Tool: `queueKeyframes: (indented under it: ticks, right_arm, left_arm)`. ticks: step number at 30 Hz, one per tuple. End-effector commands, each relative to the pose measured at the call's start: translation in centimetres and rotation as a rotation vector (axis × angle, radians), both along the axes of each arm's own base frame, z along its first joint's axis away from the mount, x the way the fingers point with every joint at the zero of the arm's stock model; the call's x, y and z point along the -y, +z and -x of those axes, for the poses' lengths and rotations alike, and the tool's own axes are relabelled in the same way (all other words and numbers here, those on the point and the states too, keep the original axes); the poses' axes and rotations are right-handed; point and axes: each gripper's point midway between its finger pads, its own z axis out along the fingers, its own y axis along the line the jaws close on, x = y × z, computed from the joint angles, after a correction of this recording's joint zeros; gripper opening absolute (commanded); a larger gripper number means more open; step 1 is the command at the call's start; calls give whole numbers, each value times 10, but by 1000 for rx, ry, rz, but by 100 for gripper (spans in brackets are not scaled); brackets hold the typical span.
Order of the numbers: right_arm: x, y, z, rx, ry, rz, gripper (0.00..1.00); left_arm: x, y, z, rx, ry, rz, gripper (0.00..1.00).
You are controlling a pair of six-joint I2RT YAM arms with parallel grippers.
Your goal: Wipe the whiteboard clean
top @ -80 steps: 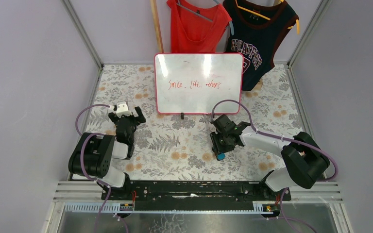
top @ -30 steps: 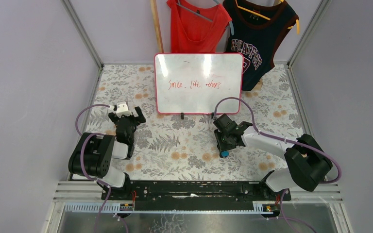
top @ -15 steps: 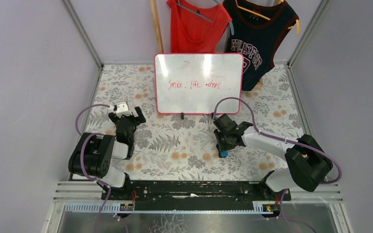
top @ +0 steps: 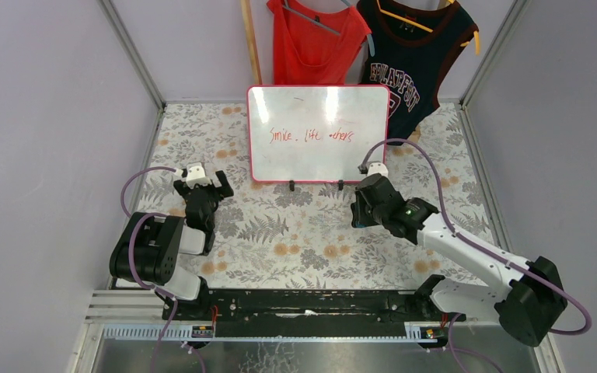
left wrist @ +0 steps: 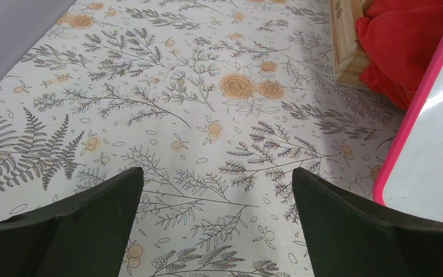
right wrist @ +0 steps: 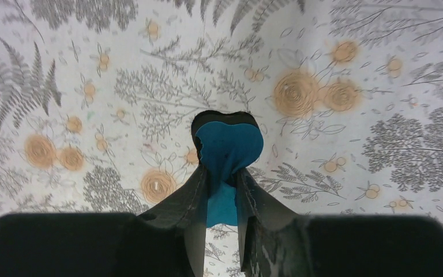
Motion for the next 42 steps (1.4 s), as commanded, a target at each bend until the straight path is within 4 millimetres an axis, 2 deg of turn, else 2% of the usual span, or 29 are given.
queueKeyframes:
  ticks: [1,8,13,19,25,28,33,37,42]
  right_arm:
    - [5,35,-20,126,-124,-41,0]
    - [6,37,-22,142,-163,-70,0]
    - [12,49,-22,173,-175,-66,0]
    - [18,53,-20,188,-180,-60,0]
    - [22,54,-16,194,-176,-58,0]
    - [23,57,-16,201,-174,-61,0]
    - [26,63,-14,212,-174,-64,0]
    - [28,65,-12,214,-176,-63,0]
    - [30,64,-11,213,-180,-60,0]
  left_arm:
    - [-5,19,-6,76,26,-11,100]
    - [3,23,-10,62,-23,-22,100]
    - [19,32,-33,-73,-134,-44,100]
    - [45,59,-49,-116,-345,-21,90]
    - [63,79,-60,-147,-513,26,87]
    - [73,81,-69,-195,-640,86,85]
    - [75,81,-85,-240,-778,207,80]
    - [82,75,-88,-273,-898,295,77]
    - [90,73,-86,-285,-996,322,76]
